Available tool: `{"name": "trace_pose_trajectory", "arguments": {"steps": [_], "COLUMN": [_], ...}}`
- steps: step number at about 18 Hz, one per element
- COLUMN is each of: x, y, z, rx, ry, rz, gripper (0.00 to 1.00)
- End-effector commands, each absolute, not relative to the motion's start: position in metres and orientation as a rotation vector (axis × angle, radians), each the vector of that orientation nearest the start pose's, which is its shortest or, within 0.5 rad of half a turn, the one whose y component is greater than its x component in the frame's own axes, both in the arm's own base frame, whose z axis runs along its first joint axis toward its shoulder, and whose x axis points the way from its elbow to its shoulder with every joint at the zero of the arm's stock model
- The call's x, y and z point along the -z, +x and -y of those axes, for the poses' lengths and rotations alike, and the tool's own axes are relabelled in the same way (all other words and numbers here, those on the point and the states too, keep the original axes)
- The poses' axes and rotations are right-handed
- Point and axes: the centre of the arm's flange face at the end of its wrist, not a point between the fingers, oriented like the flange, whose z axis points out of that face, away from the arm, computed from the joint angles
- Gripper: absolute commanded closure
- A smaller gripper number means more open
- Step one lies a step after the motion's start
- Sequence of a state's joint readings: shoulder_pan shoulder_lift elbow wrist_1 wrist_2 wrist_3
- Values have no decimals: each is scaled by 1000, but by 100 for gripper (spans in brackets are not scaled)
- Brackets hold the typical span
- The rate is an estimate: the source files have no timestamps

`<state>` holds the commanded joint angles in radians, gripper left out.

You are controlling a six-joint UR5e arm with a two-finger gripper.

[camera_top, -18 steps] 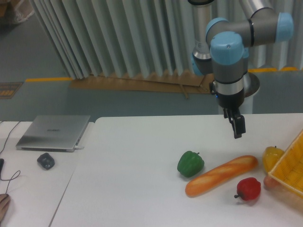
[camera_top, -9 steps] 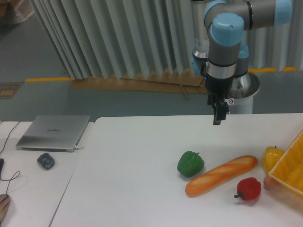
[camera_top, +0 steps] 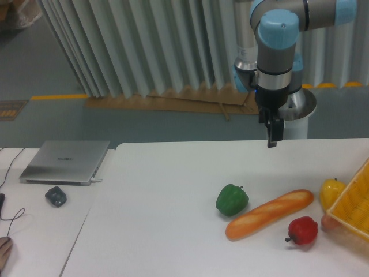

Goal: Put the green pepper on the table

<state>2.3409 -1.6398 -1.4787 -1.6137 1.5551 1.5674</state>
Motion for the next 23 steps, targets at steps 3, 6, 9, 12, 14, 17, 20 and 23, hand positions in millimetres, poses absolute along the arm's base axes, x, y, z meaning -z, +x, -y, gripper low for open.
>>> {"name": "trace_pose_trajectory", "arguments": {"steps": [3,6,9,12,14,17,20,23], "x": [-489,-490,-494,-494,-494,-490,-490,-490], "y": [-268,-266,-264,-264,-264,-264,-263,-260], "z": [-463,-467,-468,-468,-468,-469,-471,-473], "rx": [10,-24,-27,-27,-25,-14,-8,9], "ry": [-2908,-2904,-2898,-2896,-2897,-2898,-2878,-2852], "rz": [-1308,-1325,-1317,-1313,-1311,-1309,-1300,-1283], "gripper": [0,0,0,0,0,0,0,0]}}
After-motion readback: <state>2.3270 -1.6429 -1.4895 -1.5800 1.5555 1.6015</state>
